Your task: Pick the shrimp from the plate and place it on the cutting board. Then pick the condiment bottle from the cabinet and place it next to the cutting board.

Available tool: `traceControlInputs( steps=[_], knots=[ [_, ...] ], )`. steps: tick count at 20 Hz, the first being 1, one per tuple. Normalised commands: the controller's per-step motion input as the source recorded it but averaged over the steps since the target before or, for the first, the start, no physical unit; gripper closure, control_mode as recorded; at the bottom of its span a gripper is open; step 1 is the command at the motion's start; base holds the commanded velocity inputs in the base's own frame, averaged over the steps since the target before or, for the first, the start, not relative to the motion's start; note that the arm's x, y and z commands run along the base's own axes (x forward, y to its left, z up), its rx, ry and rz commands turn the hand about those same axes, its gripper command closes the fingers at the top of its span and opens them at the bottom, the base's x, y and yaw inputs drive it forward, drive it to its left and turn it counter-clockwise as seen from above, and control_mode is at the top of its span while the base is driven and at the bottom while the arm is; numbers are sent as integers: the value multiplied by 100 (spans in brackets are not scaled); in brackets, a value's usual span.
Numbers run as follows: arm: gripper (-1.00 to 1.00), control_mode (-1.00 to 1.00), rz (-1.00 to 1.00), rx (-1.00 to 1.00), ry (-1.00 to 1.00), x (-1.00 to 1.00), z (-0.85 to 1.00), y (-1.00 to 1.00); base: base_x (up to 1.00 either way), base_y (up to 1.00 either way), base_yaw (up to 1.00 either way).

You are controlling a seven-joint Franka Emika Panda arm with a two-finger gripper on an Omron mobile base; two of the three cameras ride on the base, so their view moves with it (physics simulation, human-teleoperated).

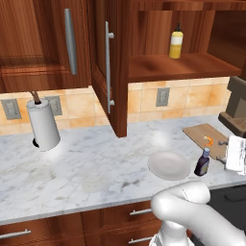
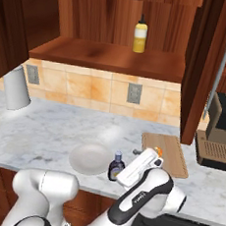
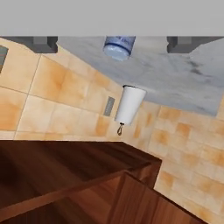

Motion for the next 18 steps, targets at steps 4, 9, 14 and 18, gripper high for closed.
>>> traceControlInputs(
  steps=[4,9,14,18],
  knots=[
    [-100,-100,-17,-20,-10,-46,0,0,0,0,0],
    [-100,-100,-22,-30,-7,-41,8,-1,0,0,0],
    [-100,-100,-23,-38,-9,-30,28,-10,0,0,0],
    [-100,-100,-20,-44,-15,-21,37,-4,0,0,0]
  ],
)
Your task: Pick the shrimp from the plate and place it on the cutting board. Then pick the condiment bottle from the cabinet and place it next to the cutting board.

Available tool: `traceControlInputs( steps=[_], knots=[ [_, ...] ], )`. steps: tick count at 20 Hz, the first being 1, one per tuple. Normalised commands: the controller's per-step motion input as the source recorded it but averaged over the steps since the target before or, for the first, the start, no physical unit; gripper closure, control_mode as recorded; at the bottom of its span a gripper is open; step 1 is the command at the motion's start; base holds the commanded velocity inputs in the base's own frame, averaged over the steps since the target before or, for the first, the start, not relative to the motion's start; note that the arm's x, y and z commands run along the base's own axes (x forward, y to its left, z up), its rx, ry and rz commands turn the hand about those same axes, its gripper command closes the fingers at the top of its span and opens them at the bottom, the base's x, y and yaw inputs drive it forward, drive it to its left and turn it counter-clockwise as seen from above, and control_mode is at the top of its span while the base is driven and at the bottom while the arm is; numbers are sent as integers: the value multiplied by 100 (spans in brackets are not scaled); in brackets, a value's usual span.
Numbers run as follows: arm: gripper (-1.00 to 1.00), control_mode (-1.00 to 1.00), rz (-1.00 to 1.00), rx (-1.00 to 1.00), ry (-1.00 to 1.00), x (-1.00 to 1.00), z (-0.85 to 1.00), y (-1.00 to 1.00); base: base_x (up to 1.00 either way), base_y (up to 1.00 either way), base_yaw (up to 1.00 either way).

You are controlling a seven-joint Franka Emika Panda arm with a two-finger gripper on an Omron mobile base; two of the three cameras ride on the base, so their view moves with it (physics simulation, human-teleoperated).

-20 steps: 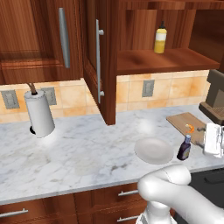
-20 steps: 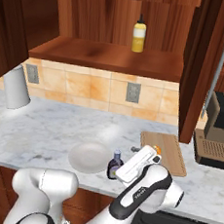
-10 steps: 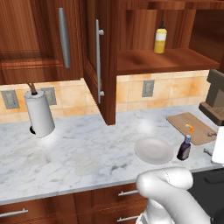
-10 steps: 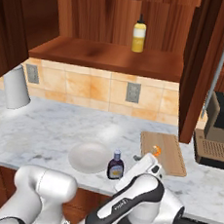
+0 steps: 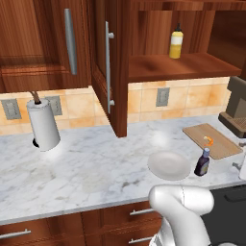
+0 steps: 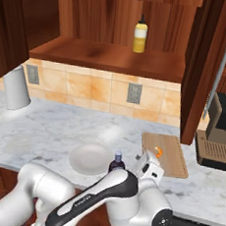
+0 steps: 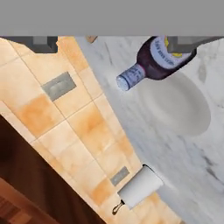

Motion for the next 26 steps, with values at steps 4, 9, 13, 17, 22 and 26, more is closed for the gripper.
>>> traceControlInputs(
  steps=[4,9,13,17,22,26],
  knots=[
    [-100,-100,-17,-41,-10,-22,48,0,0,0,0],
    [-100,-100,-12,-34,-11,-26,64,5,0,0,0],
    [-100,-100,-8,-29,-13,-30,72,14,0,0,0],
    [-100,-100,-8,-32,-10,-37,55,3,0,0,0],
    [-100,-100,-8,-37,-2,-38,41,0,0,0,0],
    [-100,-100,-5,-38,0,-39,40,0,0,0,0]
  ],
)
